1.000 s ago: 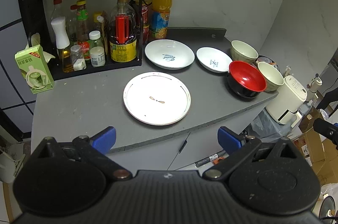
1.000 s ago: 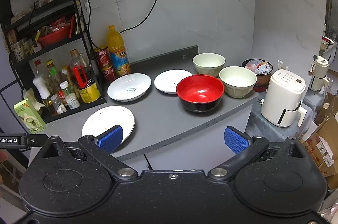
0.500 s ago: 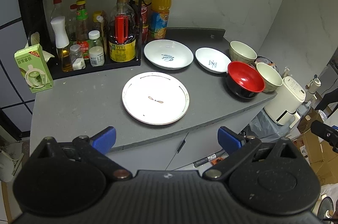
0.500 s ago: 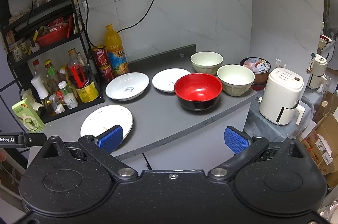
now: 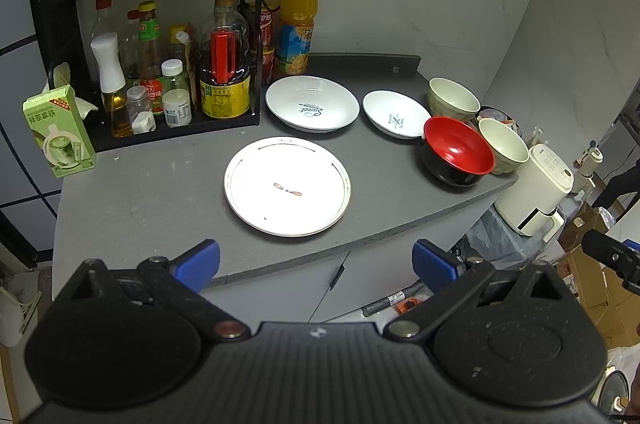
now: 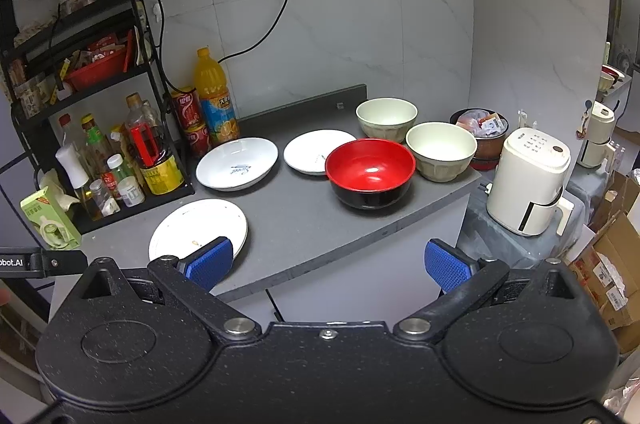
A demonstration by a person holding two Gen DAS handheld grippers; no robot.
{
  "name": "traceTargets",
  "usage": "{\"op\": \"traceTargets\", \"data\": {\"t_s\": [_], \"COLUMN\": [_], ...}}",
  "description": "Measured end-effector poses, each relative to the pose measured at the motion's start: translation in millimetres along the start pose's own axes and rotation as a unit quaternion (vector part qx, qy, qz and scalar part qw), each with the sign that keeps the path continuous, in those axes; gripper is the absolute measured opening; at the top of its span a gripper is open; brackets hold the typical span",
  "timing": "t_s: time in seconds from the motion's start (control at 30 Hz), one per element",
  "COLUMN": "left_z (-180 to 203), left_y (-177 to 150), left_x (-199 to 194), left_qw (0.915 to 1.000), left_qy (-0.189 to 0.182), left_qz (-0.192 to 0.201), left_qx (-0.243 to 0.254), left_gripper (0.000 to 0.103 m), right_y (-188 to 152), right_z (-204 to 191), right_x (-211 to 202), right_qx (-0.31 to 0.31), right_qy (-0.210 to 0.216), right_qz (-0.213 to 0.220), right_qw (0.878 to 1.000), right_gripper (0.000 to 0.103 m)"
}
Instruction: Organize plates and bowls
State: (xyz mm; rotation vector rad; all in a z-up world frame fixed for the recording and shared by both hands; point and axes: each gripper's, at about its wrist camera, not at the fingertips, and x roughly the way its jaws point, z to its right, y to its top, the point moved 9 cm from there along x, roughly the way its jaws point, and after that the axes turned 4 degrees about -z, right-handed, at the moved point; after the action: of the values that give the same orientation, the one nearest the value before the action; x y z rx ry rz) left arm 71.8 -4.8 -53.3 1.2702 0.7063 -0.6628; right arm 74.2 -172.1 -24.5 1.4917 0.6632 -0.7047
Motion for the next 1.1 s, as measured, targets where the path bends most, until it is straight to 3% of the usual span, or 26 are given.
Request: {"op": "traceTargets", "data": {"t_s": [0.7, 1.1], "left_z": [7, 10], "left_y": [0, 23], "left_x": [6, 18], "left_qw": [1.0000, 0.9999], "left_qy": [-0.002, 0.004], "left_qz": [-0.009, -0.011], "left_qx": [-0.001, -0.008], "left_gripper": [0.101, 0.102], "right_y": [2, 18], "right_z": [4, 8], "right_x": [7, 25], "right_qx": [0.000, 0.000], "right_qy": [0.007, 0.019], "right_qz": [-0.009, -0.008], "right_qw": [1.000, 1.000], "right_gripper": [0.103, 0.103]}}
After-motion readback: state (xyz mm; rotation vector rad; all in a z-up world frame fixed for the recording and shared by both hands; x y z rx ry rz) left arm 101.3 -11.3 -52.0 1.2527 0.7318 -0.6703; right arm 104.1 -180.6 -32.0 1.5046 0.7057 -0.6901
